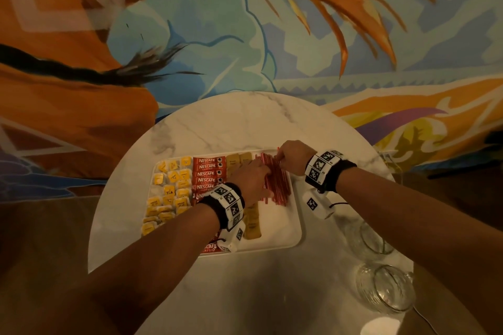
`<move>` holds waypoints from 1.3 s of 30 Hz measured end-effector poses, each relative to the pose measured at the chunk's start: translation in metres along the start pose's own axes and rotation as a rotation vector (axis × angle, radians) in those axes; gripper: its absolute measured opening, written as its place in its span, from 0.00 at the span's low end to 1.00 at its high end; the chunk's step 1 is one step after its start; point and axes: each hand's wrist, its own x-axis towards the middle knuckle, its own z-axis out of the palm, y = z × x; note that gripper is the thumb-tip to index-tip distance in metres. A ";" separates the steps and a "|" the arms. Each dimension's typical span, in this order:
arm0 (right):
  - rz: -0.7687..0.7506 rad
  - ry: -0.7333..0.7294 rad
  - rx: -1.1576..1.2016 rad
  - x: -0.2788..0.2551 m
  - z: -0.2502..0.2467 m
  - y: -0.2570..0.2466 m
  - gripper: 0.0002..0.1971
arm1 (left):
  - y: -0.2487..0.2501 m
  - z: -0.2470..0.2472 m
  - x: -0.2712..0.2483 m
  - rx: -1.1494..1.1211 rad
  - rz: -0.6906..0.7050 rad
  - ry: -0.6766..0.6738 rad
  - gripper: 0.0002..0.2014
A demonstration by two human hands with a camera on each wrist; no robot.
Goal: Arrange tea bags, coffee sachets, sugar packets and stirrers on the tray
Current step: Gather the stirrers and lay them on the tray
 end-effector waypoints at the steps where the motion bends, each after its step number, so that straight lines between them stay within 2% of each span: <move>1: -0.003 0.030 0.003 0.000 -0.004 0.002 0.13 | 0.000 0.000 0.000 -0.009 0.014 0.009 0.33; 5: -0.038 0.041 0.007 0.002 -0.010 0.005 0.20 | 0.004 0.000 -0.001 0.038 0.104 -0.053 0.36; 8: -0.051 0.019 -0.027 0.000 -0.006 0.005 0.18 | 0.005 0.004 0.000 0.043 0.129 -0.122 0.33; 14: -0.060 -0.037 -0.043 -0.008 -0.002 0.002 0.16 | 0.002 -0.002 0.001 -0.014 0.145 -0.091 0.28; 17: -0.104 -0.024 -0.059 -0.018 -0.007 0.003 0.18 | -0.007 -0.002 -0.001 0.031 0.165 -0.062 0.30; 21: -0.262 -0.107 -0.251 -0.035 0.000 -0.001 0.28 | -0.010 0.003 -0.005 0.070 0.153 -0.122 0.37; 23: -0.307 -0.120 -0.369 -0.041 0.014 -0.004 0.37 | -0.009 0.004 -0.004 0.065 0.156 -0.092 0.36; 25: -0.323 -0.069 -0.414 -0.041 0.024 -0.005 0.42 | -0.009 0.003 -0.002 0.065 0.159 -0.049 0.32; 28: -0.300 -0.040 -0.373 -0.037 0.023 -0.006 0.41 | -0.011 0.002 0.000 0.069 0.136 -0.027 0.28; 35: -0.324 -0.091 -0.319 -0.044 0.020 -0.006 0.35 | -0.008 0.009 -0.001 0.052 0.150 -0.023 0.36; 39: -0.311 -0.092 -0.302 -0.043 0.016 -0.006 0.30 | -0.003 0.012 0.002 0.009 0.124 -0.010 0.33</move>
